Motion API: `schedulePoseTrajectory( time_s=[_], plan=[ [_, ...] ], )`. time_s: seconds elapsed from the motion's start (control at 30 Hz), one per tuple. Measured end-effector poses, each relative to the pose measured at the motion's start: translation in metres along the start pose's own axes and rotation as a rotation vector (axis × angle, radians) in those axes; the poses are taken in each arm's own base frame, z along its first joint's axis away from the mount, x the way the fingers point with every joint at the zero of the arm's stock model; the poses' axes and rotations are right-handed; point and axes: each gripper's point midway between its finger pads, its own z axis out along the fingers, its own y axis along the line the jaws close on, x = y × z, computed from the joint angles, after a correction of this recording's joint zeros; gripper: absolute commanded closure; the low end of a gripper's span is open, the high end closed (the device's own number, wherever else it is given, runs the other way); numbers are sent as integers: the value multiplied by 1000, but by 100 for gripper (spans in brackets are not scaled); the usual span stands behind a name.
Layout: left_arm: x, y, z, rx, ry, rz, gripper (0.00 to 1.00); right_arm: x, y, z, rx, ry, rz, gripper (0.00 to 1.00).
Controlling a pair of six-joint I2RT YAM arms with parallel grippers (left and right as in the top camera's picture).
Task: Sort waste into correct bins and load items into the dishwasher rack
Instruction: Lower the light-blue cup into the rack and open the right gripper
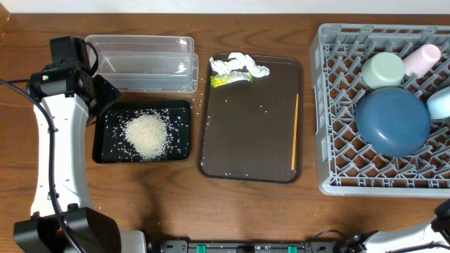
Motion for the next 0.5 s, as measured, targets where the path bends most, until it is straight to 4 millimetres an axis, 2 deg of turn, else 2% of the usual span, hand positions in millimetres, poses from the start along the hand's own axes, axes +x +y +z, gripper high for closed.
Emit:
schedulePoseTrajectory(
  time_s=[0.23,0.33,0.5],
  plan=[
    [0,0,0,0,0,0,2,-5,-3,-21,232,-75,30,78],
    [0,0,0,0,0,0,3,-11,9,-36,308,-128,4,65],
    [0,0,0,0,0,0,3,-24,40,-59,377,-227,-68,61]
  ],
)
